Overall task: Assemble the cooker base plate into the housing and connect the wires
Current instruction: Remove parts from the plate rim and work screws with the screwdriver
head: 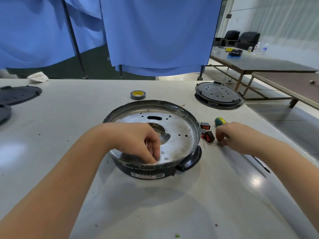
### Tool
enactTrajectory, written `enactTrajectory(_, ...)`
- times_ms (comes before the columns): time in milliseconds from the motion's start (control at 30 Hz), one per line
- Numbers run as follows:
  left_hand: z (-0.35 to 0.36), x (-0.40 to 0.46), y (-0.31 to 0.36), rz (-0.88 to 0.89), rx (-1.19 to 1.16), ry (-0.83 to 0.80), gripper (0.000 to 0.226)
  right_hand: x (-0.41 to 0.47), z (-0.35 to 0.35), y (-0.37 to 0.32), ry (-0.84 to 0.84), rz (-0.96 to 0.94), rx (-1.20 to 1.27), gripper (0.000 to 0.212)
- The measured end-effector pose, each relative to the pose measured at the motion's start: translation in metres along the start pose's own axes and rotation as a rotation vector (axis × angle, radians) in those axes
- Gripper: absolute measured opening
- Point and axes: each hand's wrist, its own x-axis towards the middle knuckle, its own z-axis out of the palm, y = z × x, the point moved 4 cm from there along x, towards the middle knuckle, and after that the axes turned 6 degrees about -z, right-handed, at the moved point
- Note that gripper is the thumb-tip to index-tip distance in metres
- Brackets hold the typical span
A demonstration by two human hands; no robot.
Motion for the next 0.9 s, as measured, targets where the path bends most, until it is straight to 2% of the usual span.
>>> enactTrajectory(167, 0.000, -0.001, -0.001, 0.010, -0.020, 0.020, 0.014, -0.012, -0.021, 0.004, 0.191, 0.038, 0.319, 0.017)
enactTrajectory(333, 0.001, -0.002, -0.004, 0.013, -0.048, 0.032, 0.010, -0.022, -0.065, -0.028, 0.298, -0.123, 0.698, 0.009)
enactTrajectory(433, 0.003, -0.004, -0.006, 0.026, -0.090, 0.045, 0.008, -0.024, -0.072, -0.067, 0.228, -0.265, 0.930, 0.003)
enactTrajectory(567, 0.005, -0.006, -0.009, 0.052, -0.124, 0.073, 0.007, -0.017, -0.063, -0.115, 0.038, -0.392, 1.098, 0.006)
enactTrajectory(733, 0.008, -0.009, -0.015, 0.093, -0.149, 0.123, 0.005, -0.007, -0.053, -0.143, -0.185, -0.503, 1.157, 0.003)
enactTrajectory(900, 0.008, -0.014, -0.017, 0.107, -0.220, 0.091, 0.012, -0.004, -0.051, -0.144, -0.342, -0.541, 1.162, 0.014)
